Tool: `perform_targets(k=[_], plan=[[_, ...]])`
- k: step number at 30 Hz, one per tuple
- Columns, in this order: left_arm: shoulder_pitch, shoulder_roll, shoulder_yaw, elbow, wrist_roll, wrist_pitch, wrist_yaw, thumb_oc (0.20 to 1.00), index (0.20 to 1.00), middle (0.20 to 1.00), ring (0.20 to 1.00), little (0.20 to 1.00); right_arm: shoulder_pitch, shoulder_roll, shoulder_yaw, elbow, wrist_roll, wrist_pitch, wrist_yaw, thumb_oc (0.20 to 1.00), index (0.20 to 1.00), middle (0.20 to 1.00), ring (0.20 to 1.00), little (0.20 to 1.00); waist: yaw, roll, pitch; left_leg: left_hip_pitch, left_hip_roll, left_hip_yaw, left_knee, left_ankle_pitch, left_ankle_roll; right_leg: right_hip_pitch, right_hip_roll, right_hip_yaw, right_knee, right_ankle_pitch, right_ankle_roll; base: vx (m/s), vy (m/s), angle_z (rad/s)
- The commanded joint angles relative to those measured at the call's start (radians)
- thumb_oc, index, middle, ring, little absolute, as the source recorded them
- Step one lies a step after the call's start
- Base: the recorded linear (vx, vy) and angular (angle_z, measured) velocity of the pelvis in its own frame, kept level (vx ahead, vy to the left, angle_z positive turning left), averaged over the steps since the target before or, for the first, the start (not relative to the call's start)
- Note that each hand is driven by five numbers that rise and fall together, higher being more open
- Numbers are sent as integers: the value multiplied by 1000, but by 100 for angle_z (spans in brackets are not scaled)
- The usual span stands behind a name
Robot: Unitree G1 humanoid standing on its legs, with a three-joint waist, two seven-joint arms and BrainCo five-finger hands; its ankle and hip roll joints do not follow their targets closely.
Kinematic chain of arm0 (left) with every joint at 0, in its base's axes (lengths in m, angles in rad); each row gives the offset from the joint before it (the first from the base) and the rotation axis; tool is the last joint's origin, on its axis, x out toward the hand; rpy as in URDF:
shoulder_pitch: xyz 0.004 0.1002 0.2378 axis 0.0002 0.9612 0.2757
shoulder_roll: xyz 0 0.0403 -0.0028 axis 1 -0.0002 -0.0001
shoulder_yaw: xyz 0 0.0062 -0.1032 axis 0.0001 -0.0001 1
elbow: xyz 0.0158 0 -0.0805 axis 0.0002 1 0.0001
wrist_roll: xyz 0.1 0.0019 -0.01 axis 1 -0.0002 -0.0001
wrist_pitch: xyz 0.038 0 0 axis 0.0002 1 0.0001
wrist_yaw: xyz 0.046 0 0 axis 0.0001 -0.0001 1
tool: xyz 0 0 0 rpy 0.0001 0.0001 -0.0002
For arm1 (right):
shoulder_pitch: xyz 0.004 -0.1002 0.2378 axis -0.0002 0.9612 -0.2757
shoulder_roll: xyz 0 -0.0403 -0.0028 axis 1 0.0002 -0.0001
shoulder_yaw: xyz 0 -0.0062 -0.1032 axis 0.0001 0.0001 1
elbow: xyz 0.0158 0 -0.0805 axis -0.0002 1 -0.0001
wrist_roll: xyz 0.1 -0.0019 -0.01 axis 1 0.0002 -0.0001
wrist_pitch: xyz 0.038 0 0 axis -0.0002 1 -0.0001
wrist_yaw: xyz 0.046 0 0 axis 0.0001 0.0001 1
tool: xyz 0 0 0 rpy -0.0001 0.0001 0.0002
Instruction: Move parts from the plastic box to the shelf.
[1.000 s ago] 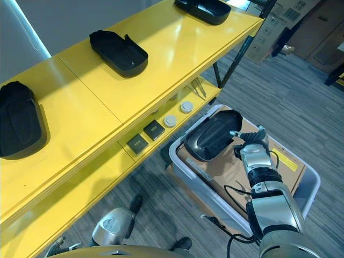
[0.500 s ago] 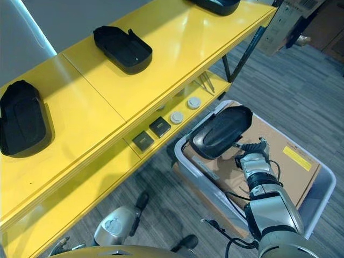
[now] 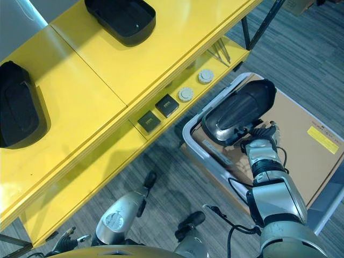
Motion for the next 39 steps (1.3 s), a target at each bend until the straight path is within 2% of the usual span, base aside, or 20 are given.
perform_targets(k=[1, 2, 15, 18, 21, 23, 26, 29, 32, 34, 35, 37, 39], plan=[[15, 35, -29, 15, -32, -24, -6, 1000, 1000, 1000, 1000, 1000, -27, -77, 75, -34, 34, -25, -18, 589, 589, 589, 589, 589, 19, 10, -19, -40, -2, -34, 1, -73, -14, -36, -17, 64, 79, -76, 42, -74, 20, -1], [13, 34, -29, 10, -30, -28, -3, 1000, 1000, 1000, 1000, 1000, -28, -76, 73, -38, 39, -17, -22, 200, 200, 200, 200, 200, 18, 10, -15, -42, -2, -31, 1, -73, -14, -39, -17, 66, 80, -76, 41, -49, 8, -1], [13, 39, -21, -1, -50, -42, -21, 1000, 1000, 1000, 1000, 1000, -13, -88, 52, -13, 57, -24, -14, 200, 200, 200, 200, 200, 15, -1, -20, -30, 8, -22, 3, -78, -18, -28, -15, 59, 81, -79, 41, -4, -21, 0], [21, 38, -13, 2, -83, -61, -22, 1000, 1000, 1000, 1000, 1000, 2, -95, 46, -21, 60, -28, -8, 200, 200, 200, 200, 200, 11, -6, -25, -19, 16, -17, 0, -80, -20, -15, -11, 55, 76, -80, 41, -9, -88, -1], [27, 38, 7, 4, -132, -111, -36, 1000, 1000, 1000, 1000, 1000, 18, -96, 41, -34, 64, -43, -4, 200, 200, 200, 200, 200, 8, -11, -33, -4, 22, -13, -4, -80, -23, 3, -6, 51, 66, -80, 40, 7, -74, -2], [32, 41, 39, -21, -182, -180, -65, 1000, 1000, 1000, 1000, 1000, 42, -96, 29, -79, 80, -63, -1, 200, 200, 200, 200, 200, -1, -20, -53, 23, 32, -3, -16, -79, -29, 32, 1, 45, 47, -76, 41, 26, -110, -2], [32, 50, 60, -68, -246, -219, -108, 1000, 1000, 1000, 1000, 1000, 62, -92, 13, -127, 76, -71, 1, 200, 200, 200, 200, 200, -9, -25, -71, 51, 40, 4, -30, -78, -34, 59, 8, 43, 27, -72, 43, 45, -97, -4], [29, 67, 111, -243, -367, -190, -216, 1000, 1000, 1000, 1000, 1000, 111, -80, -22, -227, 55, -69, 14, 200, 200, 200, 200, 200, -20, -35, -103, 93, 51, 18, -52, -76, -41, 107, 23, 42, -12, -63, 43, 68, -121, -2], [31, 88, 141, -416, -469, -119, -317, 1000, 1000, 1000, 1000, 1000, 158, -58, -49, -333, 27, -52, 18, 200, 200, 200, 200, 200, -27, -41, -128, 124, 59, 25, -63, -77, -43, 138, 32, 46, -33, -56, 42, 58, -116, -4], [-6, 114, 163, -668, -570, 58, -418, 1000, 1000, 1000, 1000, 1000, 215, -13, -56, -478, 11, -10, 12, 200, 200, 200, 200, 200, -44, -46, -165, 150, 64, 34, -69, -61, -36, 163, 48, 54, -61, -26, 28, 38, -123, -4], [-6, 115, 163, -669, -570, 59, -418, 1000, 1000, 1000, 1000, 1000, 215, -13, -57, -479, 11, -10, 12, 200, 200, 200, 200, 200, -44, -46, -165, 151, 65, 34, -70, -61, -36, 164, 48, 54, -61, -26, 28, 91, -103, -9], [-82, 98, 153, -801, -612, 222, -466, 1000, 1000, 1000, 1000, 1000, 227, 49, -18, -556, 13, 21, -5, 200, 200, 200, 200, 200, -65, -49, -198, 186, 70, 43, -79, -62, -35, 187, 64, 76, -79, -20, 23, 97, -80, -12], [-124, 90, 133, -826, -613, 266, -491, 1000, 1000, 1000, 1000, 1000, 229, 79, 3, -574, 13, 27, -24, 200, 200, 200, 200, 200, -74, -51, -211, 198, 72, 46, -81, -63, -34, 196, 69, 87, -85, -17, 21, 78, -58, -19]])
